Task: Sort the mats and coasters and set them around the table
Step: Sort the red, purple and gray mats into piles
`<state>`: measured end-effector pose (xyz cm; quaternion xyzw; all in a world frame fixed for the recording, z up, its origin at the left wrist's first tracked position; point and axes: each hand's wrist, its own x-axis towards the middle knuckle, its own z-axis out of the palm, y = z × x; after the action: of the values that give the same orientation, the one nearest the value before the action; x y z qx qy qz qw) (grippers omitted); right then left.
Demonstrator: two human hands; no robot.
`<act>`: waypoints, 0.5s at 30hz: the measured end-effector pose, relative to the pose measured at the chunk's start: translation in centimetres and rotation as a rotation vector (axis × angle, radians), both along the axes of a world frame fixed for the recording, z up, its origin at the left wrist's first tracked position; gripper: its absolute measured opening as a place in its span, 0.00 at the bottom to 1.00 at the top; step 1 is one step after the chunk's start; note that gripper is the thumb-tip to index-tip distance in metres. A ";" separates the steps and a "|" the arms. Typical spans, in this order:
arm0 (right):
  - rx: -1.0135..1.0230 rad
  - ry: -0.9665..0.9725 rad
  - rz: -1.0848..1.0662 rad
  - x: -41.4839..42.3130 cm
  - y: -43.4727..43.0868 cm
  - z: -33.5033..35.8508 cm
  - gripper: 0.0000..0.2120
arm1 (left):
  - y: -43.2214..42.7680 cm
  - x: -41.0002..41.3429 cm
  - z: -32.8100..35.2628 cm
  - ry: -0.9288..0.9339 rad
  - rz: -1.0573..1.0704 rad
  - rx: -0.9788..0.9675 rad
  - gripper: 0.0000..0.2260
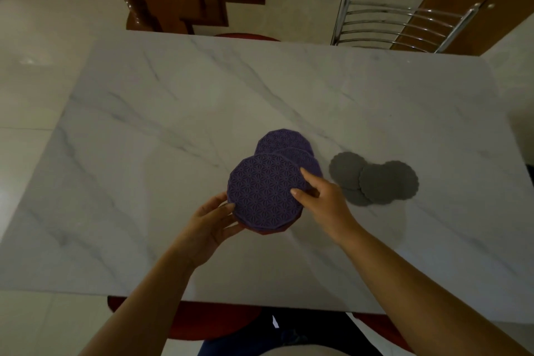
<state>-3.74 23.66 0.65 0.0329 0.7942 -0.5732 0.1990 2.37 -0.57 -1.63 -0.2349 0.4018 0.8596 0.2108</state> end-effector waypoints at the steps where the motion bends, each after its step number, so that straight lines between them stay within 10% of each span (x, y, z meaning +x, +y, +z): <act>1: 0.002 0.006 0.006 -0.1 -0.2 0.0 0.29 | -0.1 0.0 0.0 -0.004 0.006 -0.011 0.14; 10: 0.080 -0.049 0.087 -3.5 -0.7 -1.0 0.20 | -1.1 0.3 -0.3 0.015 0.117 -0.160 0.12; 15: 0.741 0.076 0.114 -5.7 1.5 -2.8 0.30 | -1.8 0.5 -0.4 0.002 0.172 -0.163 0.15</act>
<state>-9.42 25.13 -2.12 0.0371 0.9550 -0.2358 0.1758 2.89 -2.37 -2.04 -0.2841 0.4490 0.8391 0.1161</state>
